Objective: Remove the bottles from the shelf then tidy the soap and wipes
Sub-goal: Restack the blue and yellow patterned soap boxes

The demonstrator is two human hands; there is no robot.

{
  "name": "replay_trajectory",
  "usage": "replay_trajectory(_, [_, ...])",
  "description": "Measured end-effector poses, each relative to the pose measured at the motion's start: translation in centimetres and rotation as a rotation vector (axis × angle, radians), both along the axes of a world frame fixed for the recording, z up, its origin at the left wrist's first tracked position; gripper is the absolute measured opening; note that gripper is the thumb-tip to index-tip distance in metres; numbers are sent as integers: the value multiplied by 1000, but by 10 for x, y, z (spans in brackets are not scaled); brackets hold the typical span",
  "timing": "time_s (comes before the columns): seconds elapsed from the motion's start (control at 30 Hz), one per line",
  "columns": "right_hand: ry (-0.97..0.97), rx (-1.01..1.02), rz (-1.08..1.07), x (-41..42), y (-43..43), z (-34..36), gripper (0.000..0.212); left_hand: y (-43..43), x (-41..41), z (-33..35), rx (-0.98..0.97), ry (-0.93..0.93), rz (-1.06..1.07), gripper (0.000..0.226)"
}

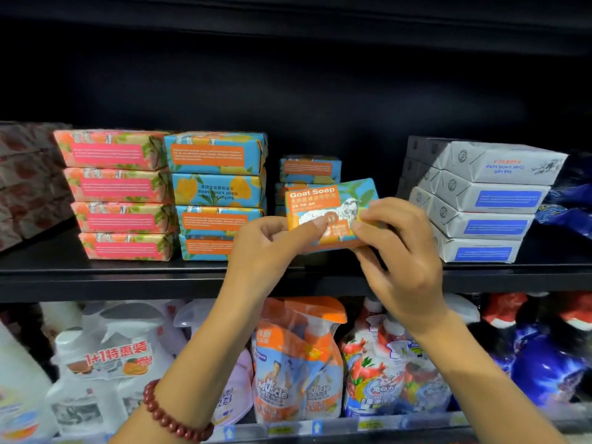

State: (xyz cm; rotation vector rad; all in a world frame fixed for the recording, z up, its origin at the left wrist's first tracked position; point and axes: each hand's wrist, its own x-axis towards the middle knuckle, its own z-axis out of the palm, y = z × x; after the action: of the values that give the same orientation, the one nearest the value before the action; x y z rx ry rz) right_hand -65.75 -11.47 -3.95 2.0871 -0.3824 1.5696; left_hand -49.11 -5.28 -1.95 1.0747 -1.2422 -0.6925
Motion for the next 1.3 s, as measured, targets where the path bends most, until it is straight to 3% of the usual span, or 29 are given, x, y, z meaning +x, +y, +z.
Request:
replay_trajectory(0.07, [24,154,17,-2,8,2,36,3,2,-3,-69,98,-45,24])
replay_trajectory(0.17, [-118,675,258,-7,23,12,77,11,1,-6,-196,146,-128,18])
replay_trajectory(0.23, [-202,953,538,-7,29,23,79,14,-1,-5,-257,145,-160,20])
replay_trajectory(0.27, [-206,1004,623,-8,29,27,70,15,-2,-3,-269,124,-169,23])
replay_trajectory(0.33, [-183,997,642,-8,32,33,48,15,-2,-2,-281,84,-183,32])
replay_trajectory(0.43, [-224,929,645,-5,37,34,36,14,-2,0,-284,75,-141,47])
replay_trajectory(0.57, [-247,821,621,-2,39,25,41,17,-2,6,-130,124,-264,52])
replay_trajectory(0.7, [-158,748,584,-5,38,22,39,14,2,8,-53,157,-363,29])
replay_trajectory(0.8, [-112,730,447,-8,33,19,40,12,7,7,-94,240,-359,45])
replay_trajectory(0.9, [-84,962,501,-13,29,18,70,11,9,4,-164,261,-358,64])
replay_trajectory(0.97, [-23,1172,731,-17,29,20,85,10,10,2,-218,208,-322,73])
replay_trajectory(1.07, [-36,1322,934,-16,30,23,74,12,10,3,-308,32,-243,78])
replay_trajectory(1.23, [-228,1284,775,-8,34,30,43,15,6,0,-418,-205,-186,71])
replay_trajectory(1.3, [-235,1168,705,-8,40,32,42,17,9,-2,-435,-255,-178,72])
